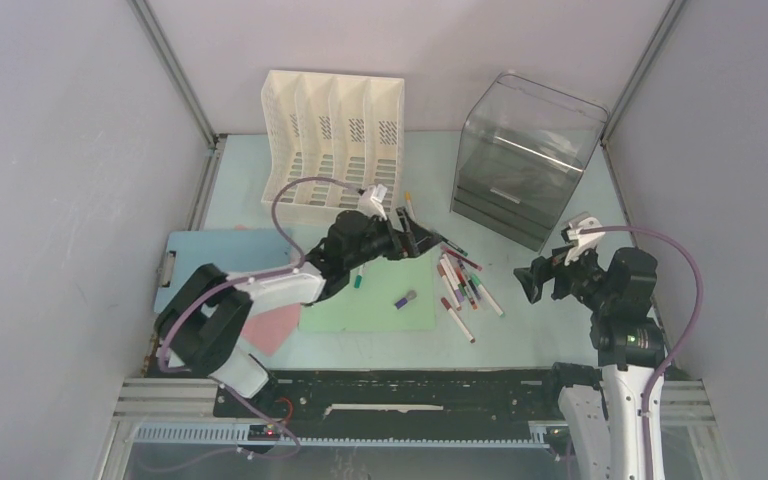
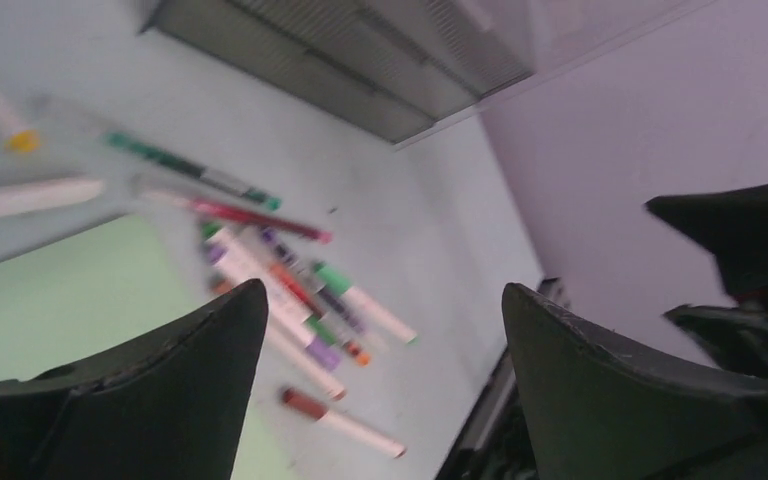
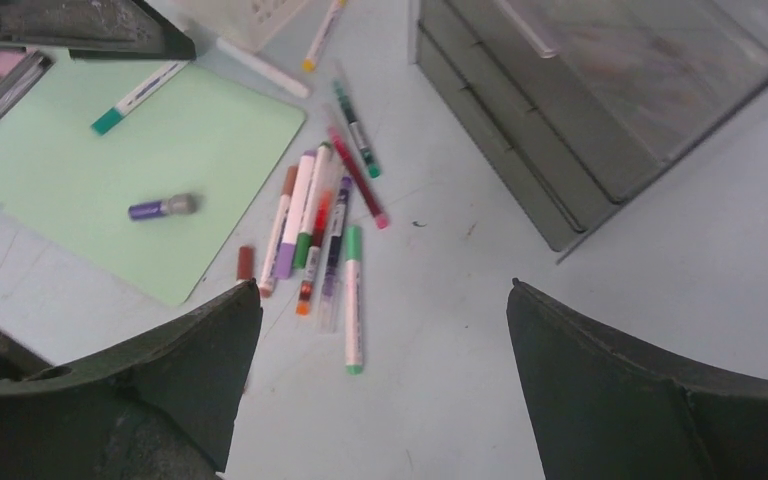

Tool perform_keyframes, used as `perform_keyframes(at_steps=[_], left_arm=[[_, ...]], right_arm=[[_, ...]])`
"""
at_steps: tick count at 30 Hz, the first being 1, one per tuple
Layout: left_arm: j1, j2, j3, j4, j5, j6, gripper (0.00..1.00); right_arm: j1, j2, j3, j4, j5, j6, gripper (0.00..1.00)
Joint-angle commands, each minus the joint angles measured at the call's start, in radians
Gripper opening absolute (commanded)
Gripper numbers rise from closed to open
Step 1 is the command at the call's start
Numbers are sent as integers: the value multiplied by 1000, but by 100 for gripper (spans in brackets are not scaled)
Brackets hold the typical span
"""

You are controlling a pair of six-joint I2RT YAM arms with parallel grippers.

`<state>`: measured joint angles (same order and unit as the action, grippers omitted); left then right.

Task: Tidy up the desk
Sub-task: Open the storage box at the center of the board.

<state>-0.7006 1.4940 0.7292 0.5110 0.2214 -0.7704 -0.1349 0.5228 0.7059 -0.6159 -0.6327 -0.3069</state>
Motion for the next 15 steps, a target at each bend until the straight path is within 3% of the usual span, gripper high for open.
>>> perform_keyframes(at_steps=[1,7,15], left_arm=[[-43,139,145,315,38,-234,94],[-101,425,343,478,-73,-432,94],[-132,639,570,471,-180,-559,87]], right_arm=[[-11,-3,32,92,152,156,100],[-61,-9,37,103,178,225,97],[-65,-22,36,111,212,234,96]])
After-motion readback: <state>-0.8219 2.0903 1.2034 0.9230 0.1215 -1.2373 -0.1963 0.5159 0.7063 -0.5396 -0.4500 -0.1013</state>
